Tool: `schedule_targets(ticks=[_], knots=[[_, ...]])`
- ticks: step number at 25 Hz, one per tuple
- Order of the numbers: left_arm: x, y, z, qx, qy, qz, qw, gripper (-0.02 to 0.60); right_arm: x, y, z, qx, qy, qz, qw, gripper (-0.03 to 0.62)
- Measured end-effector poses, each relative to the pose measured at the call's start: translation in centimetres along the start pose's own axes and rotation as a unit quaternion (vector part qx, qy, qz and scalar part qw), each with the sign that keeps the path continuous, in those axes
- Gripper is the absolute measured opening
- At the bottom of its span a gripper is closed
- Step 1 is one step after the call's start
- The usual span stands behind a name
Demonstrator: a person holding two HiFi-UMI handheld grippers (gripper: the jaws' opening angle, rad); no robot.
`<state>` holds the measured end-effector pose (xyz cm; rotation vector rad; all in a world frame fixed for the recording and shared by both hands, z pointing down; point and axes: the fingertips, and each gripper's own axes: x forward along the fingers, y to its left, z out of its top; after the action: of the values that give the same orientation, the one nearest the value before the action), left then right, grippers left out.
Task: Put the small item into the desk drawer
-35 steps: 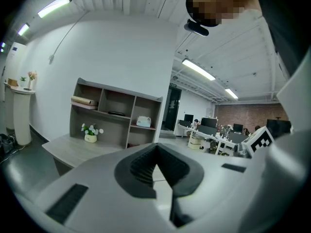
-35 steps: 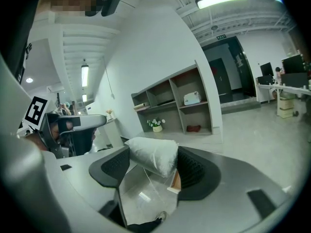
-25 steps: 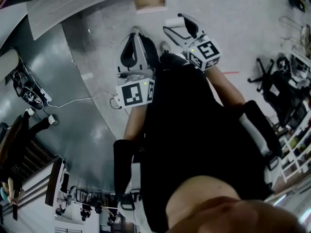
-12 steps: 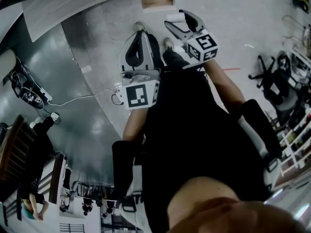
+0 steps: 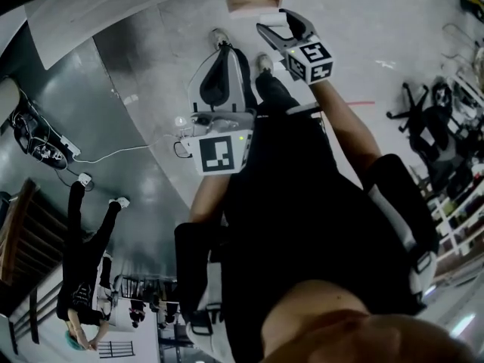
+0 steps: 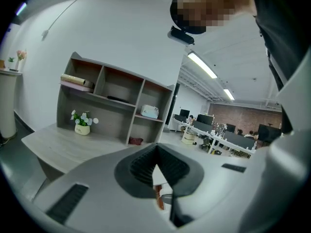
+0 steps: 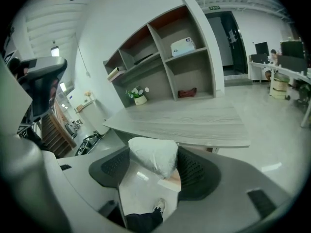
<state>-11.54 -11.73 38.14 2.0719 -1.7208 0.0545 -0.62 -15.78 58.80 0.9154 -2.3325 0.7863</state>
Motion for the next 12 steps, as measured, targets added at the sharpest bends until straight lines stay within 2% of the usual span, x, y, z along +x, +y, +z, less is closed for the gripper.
schedule_targets(ticks=[12], knots=[[1.0,2.3,-1.5,-0.019,0.013,0.008,0.9997,-0.009,6.0,-3.4,-5.1,-0.001,0.063,-0.023,0.998,0.299]])
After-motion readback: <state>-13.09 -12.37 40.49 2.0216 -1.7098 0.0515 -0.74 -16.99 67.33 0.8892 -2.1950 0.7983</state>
